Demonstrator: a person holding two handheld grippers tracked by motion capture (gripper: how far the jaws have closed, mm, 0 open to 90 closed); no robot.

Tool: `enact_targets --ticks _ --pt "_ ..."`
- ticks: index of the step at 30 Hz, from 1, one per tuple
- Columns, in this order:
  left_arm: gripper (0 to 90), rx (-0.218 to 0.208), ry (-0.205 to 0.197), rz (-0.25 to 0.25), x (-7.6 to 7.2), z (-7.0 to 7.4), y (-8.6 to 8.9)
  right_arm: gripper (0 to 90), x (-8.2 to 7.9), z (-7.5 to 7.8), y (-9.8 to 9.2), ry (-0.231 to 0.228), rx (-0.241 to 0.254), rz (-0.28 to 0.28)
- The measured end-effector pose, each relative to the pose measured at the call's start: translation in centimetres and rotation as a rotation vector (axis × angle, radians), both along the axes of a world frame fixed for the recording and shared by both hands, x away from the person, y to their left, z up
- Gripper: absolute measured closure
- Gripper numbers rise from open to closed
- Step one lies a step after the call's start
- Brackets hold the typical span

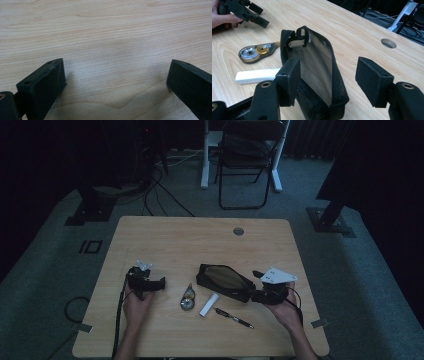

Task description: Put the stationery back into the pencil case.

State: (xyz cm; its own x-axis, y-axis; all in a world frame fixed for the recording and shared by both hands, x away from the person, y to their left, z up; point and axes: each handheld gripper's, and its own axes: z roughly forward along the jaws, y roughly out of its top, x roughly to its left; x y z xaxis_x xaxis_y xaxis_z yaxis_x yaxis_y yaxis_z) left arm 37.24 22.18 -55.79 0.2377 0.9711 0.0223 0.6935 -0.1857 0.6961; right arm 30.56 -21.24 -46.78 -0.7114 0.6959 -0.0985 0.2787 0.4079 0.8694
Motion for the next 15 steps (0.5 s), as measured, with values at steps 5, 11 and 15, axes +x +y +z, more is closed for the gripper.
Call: enact_targets --ticks 5,11,15 --pt "2.3 0.0 0.001 -0.001 0.0 0.0 0.0 36.6 -0.4 -0.1 0.2 0.005 -0.01 0.012" --pt "2.3 0.0 0.001 -0.003 0.0 0.0 -0.1 38.9 -1.0 -0.7 0.5 0.005 -0.035 0.048" --pt "2.3 0.0 0.001 -0.004 0.0 0.0 -0.1 43.3 -1.6 -1.0 0.7 0.002 -0.038 0.072"
